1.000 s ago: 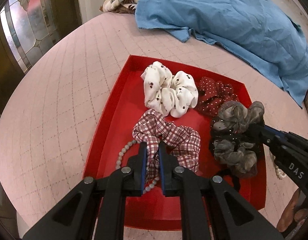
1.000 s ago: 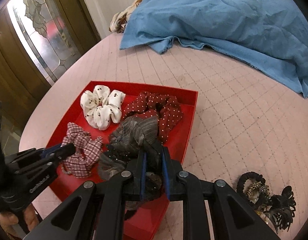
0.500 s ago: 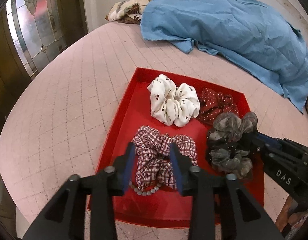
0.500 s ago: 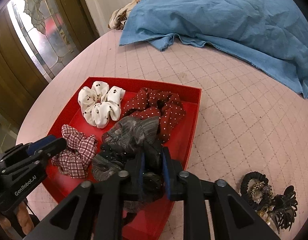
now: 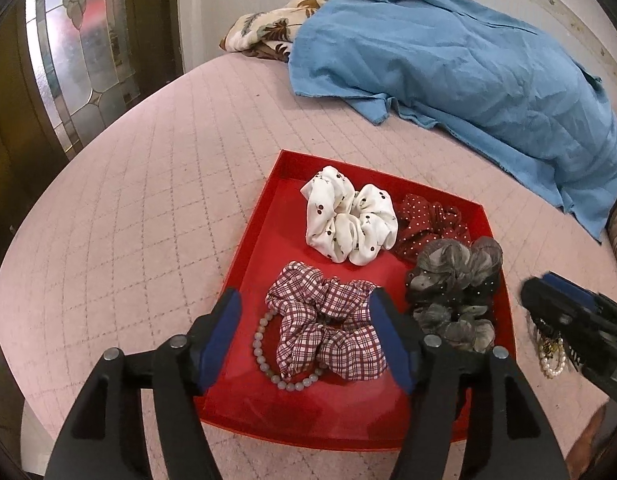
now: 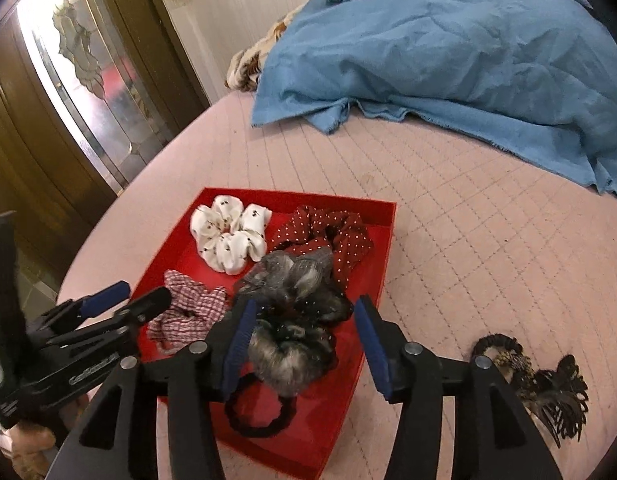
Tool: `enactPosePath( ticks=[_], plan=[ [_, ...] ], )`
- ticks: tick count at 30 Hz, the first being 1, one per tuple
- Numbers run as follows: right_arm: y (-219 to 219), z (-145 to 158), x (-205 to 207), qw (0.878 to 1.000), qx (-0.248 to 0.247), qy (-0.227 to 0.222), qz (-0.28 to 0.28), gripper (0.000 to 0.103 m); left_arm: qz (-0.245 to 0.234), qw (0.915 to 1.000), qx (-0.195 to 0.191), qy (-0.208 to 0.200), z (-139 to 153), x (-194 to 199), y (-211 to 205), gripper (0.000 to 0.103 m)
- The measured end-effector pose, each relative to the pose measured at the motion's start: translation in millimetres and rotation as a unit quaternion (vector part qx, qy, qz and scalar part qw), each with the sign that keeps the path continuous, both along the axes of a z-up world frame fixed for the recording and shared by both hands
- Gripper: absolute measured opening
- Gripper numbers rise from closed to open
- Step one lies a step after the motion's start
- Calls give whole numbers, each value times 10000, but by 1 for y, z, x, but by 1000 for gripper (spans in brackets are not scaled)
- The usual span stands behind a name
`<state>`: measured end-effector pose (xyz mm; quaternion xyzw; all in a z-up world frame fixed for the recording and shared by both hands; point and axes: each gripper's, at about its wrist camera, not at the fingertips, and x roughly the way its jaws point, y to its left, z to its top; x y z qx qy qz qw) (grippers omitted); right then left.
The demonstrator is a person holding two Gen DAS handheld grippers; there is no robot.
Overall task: Organize jewelry
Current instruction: 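Release the plaid scrunchie with the left tool while the right tool releases the grey scrunchie, then move the right tool to the black claw clip and grasp it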
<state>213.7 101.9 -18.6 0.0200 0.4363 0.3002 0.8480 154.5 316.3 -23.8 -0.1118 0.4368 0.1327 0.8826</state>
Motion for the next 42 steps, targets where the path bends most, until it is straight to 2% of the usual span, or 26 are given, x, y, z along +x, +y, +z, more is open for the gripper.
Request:
enactPosePath(
  ticks=[4,8,11,14,18,21,23,26,30,35,42],
  plan=[
    [-24,11,-15,9998,170,-85,-85,64,59,10000,-24,4,-1,-4,0,66],
    [-67,17,-26,9991,202,-161,-334,65,150,9998,107,-51,-2,-9,-2,66],
    [-118,16,-35,9974,103,-222,-684,65,262,9980,542,-190,1,-15,-11,66],
    [-166,12,-41,9942,-29,-238,-1046,67,231,9955,818,-410,7,-24,-23,66],
    [-241,-1,-50,9856,-120,-104,-1686,67,3,9943,815,-691,16,-38,-43,66],
    [-281,-11,-56,9795,-137,2,-2011,67,-191,9936,849,-726,23,-42,-63,66],
    [-299,-18,-58,9772,-128,61,-2116,67,-410,9938,691,-764,31,-47,-78,66],
    [-311,-26,-55,9769,-55,108,-2136,67,-758,9921,518,-852,44,-52,-102,66],
    [-310,-35,-53,9809,226,139,-1929,67,-1174,9891,482,-750,48,-45,-138,66],
    [-276,-39,-43,9896,343,21,-1394,67,-1505,9872,293,-432,36,-25,-172,66],
    [-227,-61,-12,9967,14,40,-813,67,-1588,9873,19,-36,14,0,-194,66]
  ],
)
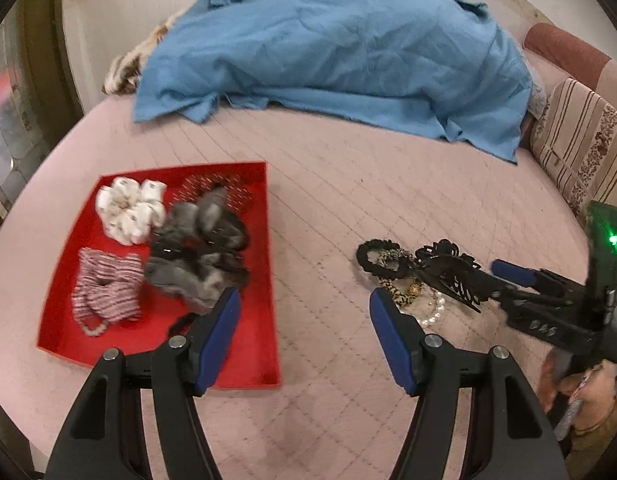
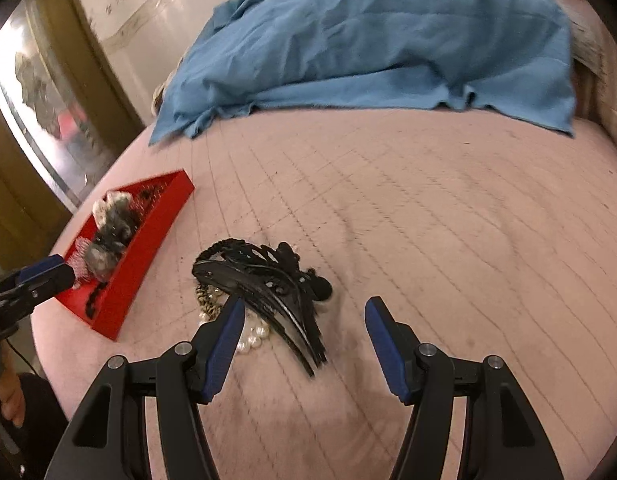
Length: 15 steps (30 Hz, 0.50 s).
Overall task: Organize jewelry
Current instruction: 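Move the right tool to the black claw clip and grasp it, then grasp the black hair tie with the left tool while the right tool holds the claw clip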
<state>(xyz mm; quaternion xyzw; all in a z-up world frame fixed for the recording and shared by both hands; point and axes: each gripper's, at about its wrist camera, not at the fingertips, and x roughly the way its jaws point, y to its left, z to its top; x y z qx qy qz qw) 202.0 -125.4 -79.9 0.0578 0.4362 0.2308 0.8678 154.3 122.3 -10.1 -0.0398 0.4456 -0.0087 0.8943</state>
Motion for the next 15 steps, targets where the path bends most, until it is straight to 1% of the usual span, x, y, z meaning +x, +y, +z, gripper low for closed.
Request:
enactPosePath(
  ticks=[2,3,4,6,9,10,11,12,15],
  plan=[
    [8,-6,6,9999,18,43,108,67,-44,9998,-127,130,-4,10,-3,66],
    [9,-8,7,9999,49,60,140,59,-62,9996,-195,207,-6,16,-5,66],
    [10,-10,8,9998,112,76,165,36,-71,9993,-253,254,-8,21,-6,66],
    [8,-12,11,9996,161,159,166,19,-92,9984,-410,374,-12,34,-10,66],
    [-4,-13,11,9999,4,140,-98,14,-102,9967,-591,544,-19,52,-18,65],
    [-12,-13,11,9996,-48,143,-236,14,-105,9964,-596,591,-22,57,-20,64],
    [-20,-13,12,9992,-65,154,-365,14,-101,9961,-568,669,-26,63,-23,60],
    [-27,-12,12,9988,-82,161,-461,14,-96,9958,-541,731,-29,68,-25,53],
    [-51,-7,11,9970,-220,78,-736,14,-38,9937,-455,1021,-46,86,-32,41]
  ],
)
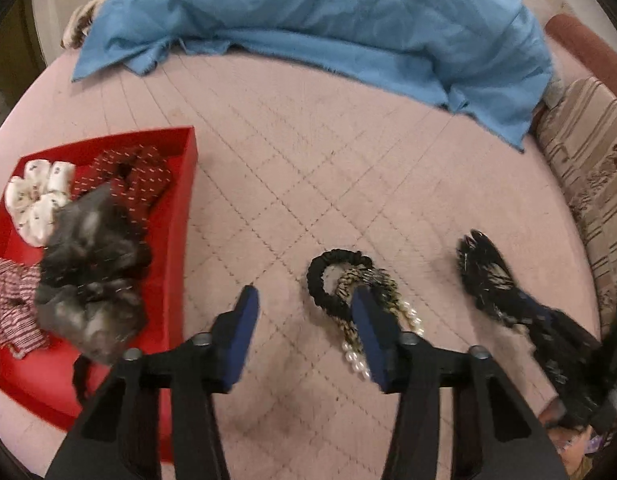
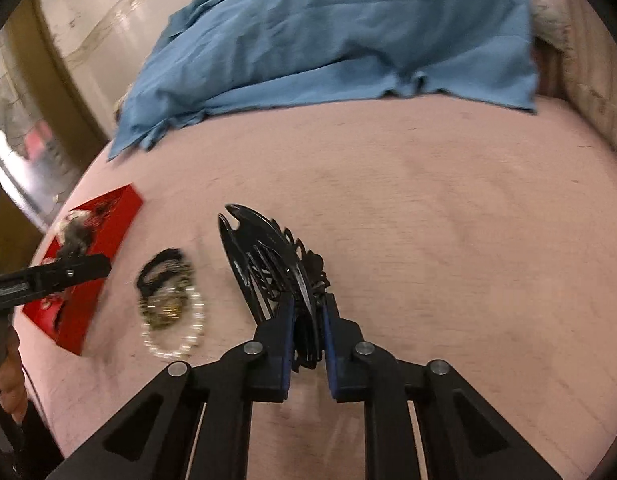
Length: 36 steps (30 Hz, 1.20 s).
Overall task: Organize jewelry
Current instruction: 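Grasp the black hair tie with the left tool while the right tool holds the claw clip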
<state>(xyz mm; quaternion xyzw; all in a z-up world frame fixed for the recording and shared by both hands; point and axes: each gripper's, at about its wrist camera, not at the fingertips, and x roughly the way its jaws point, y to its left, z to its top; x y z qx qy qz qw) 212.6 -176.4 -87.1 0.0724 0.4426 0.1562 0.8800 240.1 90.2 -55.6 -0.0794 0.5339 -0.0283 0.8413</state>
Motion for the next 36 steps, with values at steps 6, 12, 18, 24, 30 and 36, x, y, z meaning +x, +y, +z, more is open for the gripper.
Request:
enactPosePath(
  ticks=[6,12,18,24,30,36],
  plan=[
    [-25,-4,2,9995,284,-1,-97,14,265,9988,-195,359,-22,21,1,40],
    [-24,-6,3,9988,477,-39,-47,15,210,9993,62,313,-28,28,-5,6],
    [-27,-4,0,9971,742,-122,-78,14,142,9998,-103,64,-13,21,-9,6],
    [-30,3,-7,9948,986,-229,-130,14,-70,9992,-275,-283,17,-2,-16,6],
    [-36,6,-15,9918,1225,-238,-257,14,-234,9974,-380,-567,44,-26,-20,6],
    [-39,8,-23,9902,1337,-227,-332,14,-355,9956,-246,-835,65,-52,-23,6]
  ],
)
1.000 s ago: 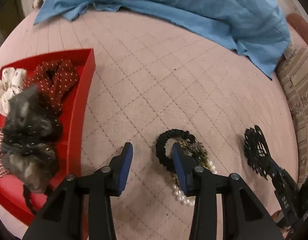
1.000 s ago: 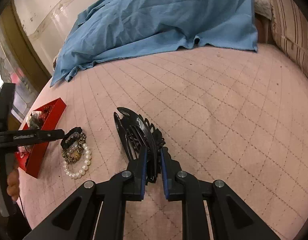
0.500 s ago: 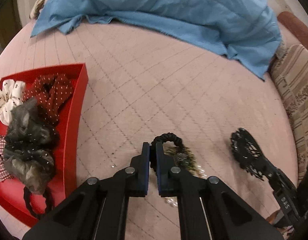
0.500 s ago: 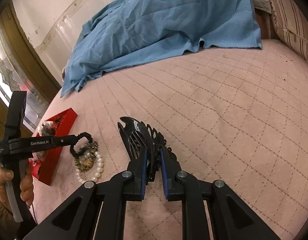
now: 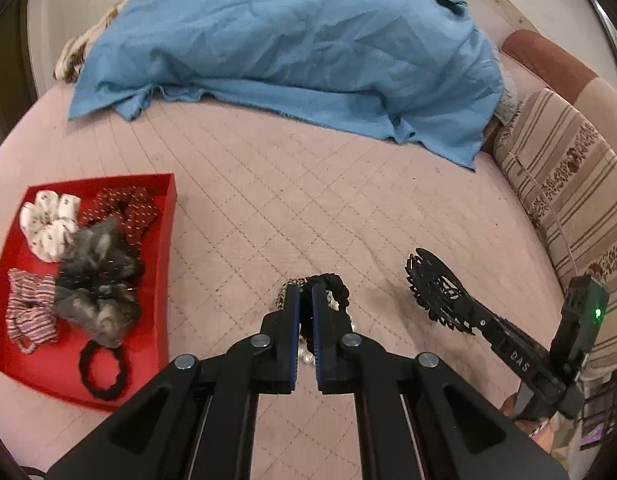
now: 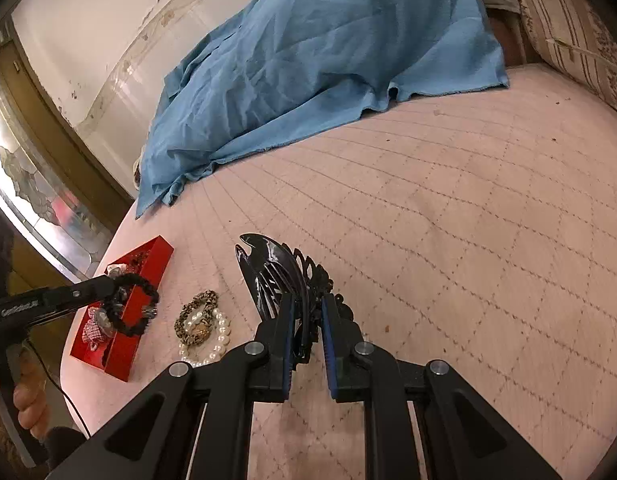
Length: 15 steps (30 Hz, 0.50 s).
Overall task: Organize jewelry
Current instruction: 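Grasp the black hair tie with the left tool while the right tool holds the claw clip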
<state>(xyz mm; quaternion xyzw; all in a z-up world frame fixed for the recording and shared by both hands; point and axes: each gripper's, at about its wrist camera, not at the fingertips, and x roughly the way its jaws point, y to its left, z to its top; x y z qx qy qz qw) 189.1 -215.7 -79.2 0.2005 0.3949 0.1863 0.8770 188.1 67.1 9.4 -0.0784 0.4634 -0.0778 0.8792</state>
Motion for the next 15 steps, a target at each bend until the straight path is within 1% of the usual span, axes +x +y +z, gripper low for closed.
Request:
enactPosePath(
  ticks=[4,10,15],
  plan=[
    [-3,1,-8,9999,101,12,-40,14,-39,9995,264,-184,9,-19,-2,6],
    [-7,0,-21,9998,172,51,-109,14,-60,9986,389,-348,19,-42,1,6],
    [-12,-1,-32,9992,324,132,-171,14,-18,9978,457,-488,27,-58,9,6]
  ],
)
